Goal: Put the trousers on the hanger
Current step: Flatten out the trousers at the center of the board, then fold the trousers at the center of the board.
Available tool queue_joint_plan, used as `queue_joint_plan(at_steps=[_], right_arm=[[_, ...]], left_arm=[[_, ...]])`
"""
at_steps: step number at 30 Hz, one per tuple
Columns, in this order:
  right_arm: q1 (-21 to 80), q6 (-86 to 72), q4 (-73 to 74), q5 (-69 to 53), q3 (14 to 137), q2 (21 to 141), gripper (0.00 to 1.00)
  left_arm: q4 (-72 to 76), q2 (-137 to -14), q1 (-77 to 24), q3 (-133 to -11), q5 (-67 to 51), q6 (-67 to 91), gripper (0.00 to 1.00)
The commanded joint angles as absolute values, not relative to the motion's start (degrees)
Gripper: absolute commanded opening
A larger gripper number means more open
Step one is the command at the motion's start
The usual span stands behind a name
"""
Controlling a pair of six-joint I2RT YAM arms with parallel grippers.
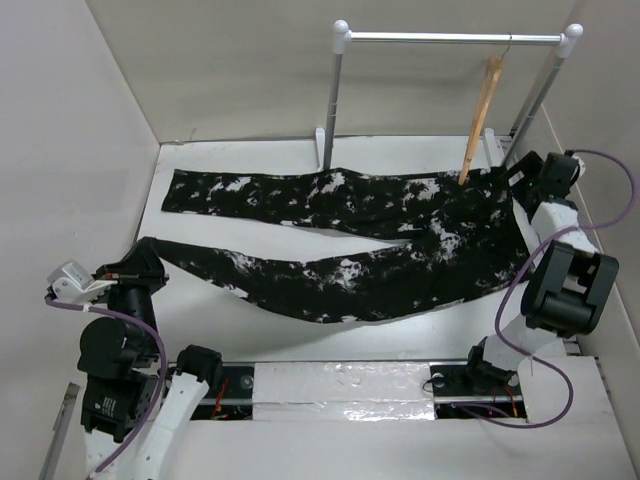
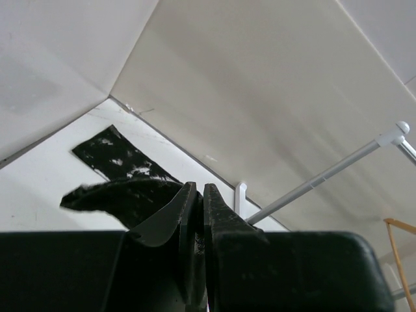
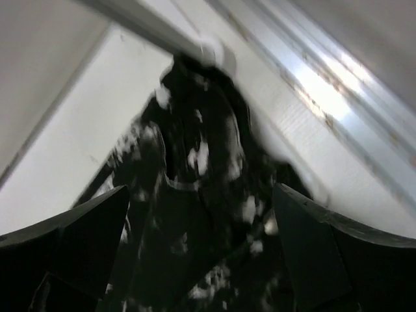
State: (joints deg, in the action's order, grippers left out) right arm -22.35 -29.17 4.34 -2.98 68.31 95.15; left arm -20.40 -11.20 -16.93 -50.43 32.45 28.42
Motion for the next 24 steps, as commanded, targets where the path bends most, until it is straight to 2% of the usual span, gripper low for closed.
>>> queue_joint_plan(at_steps=[1, 5, 8, 10, 12, 15, 18, 20, 24], right_arm=[[-17.76, -30.75, 3.01, 3.16, 58.74, 85.37, 0.98], [-15.12, -34.89, -3.58, 5.37, 42.92, 71.22, 0.97], [-13.80, -36.03, -1.60, 8.06, 33.60, 60.23, 0.90], [-15.19, -36.47, 0.43, 12.20, 30.08, 52.76, 0.73], [-17.83, -37.44, 5.09, 15.46, 25.85, 48.80, 0.62], [-25.73, -37.17, 7.46, 13.90, 23.21, 45.53, 0.62], [-33.55, -39.19, 7.73, 10.03, 23.99, 48.59, 0.73], [-39.95, -39.55, 8.35, 5.74, 25.39, 53.40, 0.76], [-44.38, -40.95, 7.47, 4.22, 27.51, 61.58, 0.73]], left_arm=[[-17.49, -12.92, -17.23, -48.87, 31.82, 30.67, 0.00], [-15.82, -15.55, -17.23, -50.70, 31.55, 31.38, 0.00], [-13.81, -18.98, -17.23, -56.41, 30.76, 31.03, 0.00], [-12.83, -21.53, -17.23, -59.76, 29.02, 31.55, 0.00], [-12.31, -22.41, -17.23, -60.64, 26.99, 31.64, 0.00], [-11.08, -21.54, -17.23, -58.29, 24.97, 32.87, 0.00], [-10.98, -20.31, -17.23, -56.87, 24.00, 32.70, 0.00], [-11.25, -19.61, -17.23, -56.95, 24.61, 31.82, 0.00], [-11.16, -16.80, -17.23, -55.55, 24.52, 30.67, 0.00]])
